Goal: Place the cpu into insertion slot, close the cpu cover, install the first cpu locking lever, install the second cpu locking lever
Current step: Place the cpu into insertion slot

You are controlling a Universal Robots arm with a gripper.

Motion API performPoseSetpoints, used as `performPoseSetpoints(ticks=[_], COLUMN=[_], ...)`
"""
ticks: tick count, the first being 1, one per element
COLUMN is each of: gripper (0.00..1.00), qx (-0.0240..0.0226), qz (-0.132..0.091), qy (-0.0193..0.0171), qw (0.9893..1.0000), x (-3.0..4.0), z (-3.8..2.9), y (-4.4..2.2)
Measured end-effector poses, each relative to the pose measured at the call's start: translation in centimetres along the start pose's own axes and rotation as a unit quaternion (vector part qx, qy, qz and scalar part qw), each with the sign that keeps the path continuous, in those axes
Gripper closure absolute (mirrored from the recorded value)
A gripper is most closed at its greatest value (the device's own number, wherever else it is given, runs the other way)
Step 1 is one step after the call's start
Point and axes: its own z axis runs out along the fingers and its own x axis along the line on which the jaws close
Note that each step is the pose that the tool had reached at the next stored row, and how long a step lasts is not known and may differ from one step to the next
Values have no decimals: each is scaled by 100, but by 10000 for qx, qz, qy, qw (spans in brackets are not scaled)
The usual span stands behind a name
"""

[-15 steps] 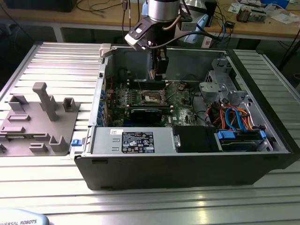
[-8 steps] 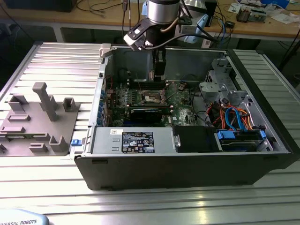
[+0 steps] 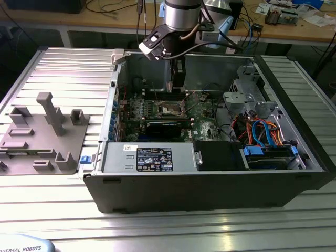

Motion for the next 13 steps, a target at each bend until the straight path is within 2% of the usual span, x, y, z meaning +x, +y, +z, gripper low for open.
performPoseSetpoints(ticks=[8, 13], gripper=[46, 46], qx=[0, 0], qz=[-4, -1], qy=[-7, -7], qw=[10000, 10000], x=[3, 3], z=[84, 111], y=[2, 1])
